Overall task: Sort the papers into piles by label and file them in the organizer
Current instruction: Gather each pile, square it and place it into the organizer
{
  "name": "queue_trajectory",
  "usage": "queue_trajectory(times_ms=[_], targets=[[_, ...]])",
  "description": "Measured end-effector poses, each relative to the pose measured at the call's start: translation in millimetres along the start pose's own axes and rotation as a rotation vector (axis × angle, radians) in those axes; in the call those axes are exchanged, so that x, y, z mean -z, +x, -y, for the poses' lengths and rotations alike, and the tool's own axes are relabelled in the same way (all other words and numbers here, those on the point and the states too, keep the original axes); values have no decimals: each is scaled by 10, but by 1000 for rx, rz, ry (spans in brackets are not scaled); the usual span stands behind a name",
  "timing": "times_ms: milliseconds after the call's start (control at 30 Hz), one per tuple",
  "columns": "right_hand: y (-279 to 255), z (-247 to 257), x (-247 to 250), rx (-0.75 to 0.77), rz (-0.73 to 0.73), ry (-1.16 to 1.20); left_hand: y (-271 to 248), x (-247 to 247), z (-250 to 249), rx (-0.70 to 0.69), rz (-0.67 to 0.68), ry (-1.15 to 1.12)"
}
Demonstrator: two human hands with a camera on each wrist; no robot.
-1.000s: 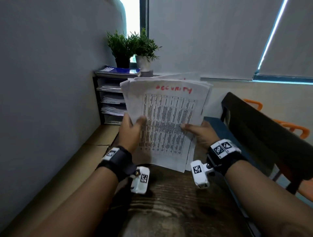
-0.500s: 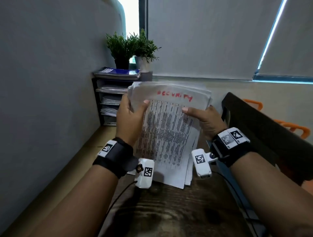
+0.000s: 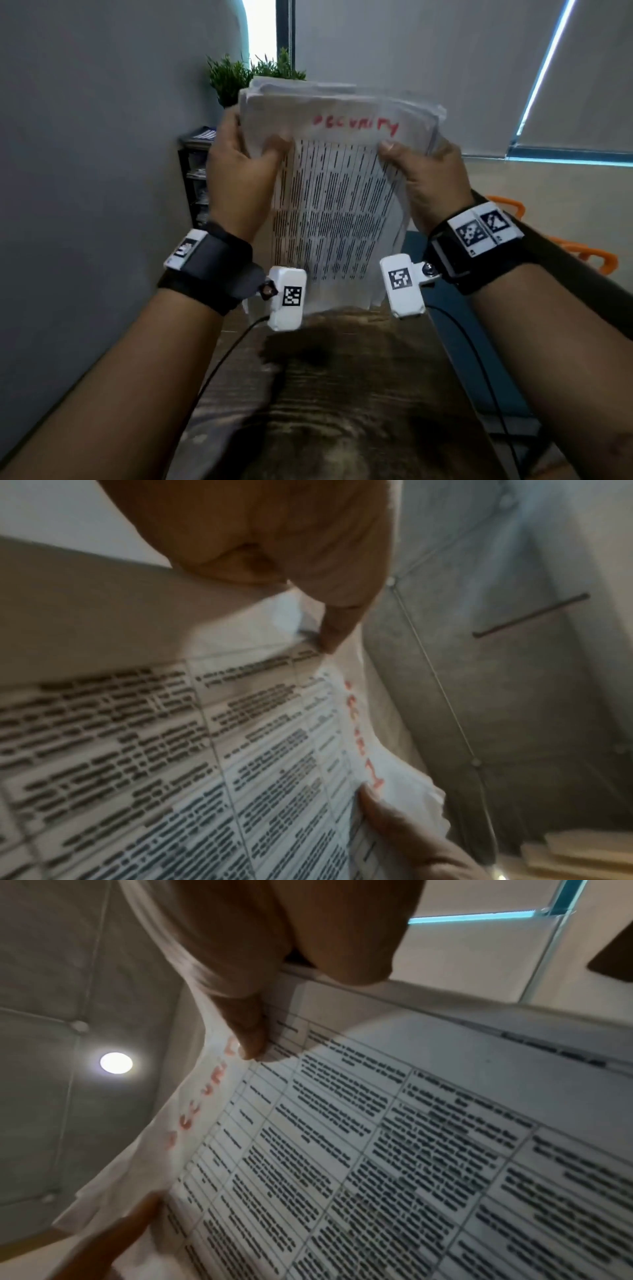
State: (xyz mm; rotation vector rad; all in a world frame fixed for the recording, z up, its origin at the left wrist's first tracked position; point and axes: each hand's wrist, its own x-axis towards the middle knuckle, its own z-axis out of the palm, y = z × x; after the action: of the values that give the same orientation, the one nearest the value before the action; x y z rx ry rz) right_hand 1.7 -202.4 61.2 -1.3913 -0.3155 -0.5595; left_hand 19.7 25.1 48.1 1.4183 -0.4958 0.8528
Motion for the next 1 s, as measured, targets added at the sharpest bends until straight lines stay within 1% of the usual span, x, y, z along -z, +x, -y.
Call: queue_trajectory(times_ms=[33,67,133,200,267,333,400,467,533,633,667,733,833,900,1000], targets=[[29,27,2,18,6,7,-7,49,32,21,5,-35],[39,0,12,20,8,-8,-47,95,122,90,17,-55],[-11,-190,86,-27,38,-84,-232,135,379,296,63,-71],[-130,-536,209,-174,149,-84,-510,129,620,459,84,-44],[-297,-844,318,-326,237,-60,-763,106,747,518,93,4],[-447,-1054,385,-387,212,-47,-873,64,861,533,113,19],[-525,-1068,361,-375,156,-102,-850,14,910,529,113,65],[-467,-958,305,-333,107,-148,-745,-42,870,480,105,89],[-327,-841,269,-293,63,-119,-619,-78,743,406,91,81],[-177,-722,245,-251,73,-60,-516,-56,628,318,7,39],[-175,-723,258,-244,87,-47,-521,-30,633,307,-11,16],[-232,-779,309,-278,114,-38,-613,25,686,336,-8,-2],[-397,-937,372,-326,180,-13,-839,66,807,434,106,38],[-439,-986,368,-316,165,-36,-925,29,828,430,155,53],[-405,-880,284,-262,119,-79,-822,-58,716,382,120,79]])
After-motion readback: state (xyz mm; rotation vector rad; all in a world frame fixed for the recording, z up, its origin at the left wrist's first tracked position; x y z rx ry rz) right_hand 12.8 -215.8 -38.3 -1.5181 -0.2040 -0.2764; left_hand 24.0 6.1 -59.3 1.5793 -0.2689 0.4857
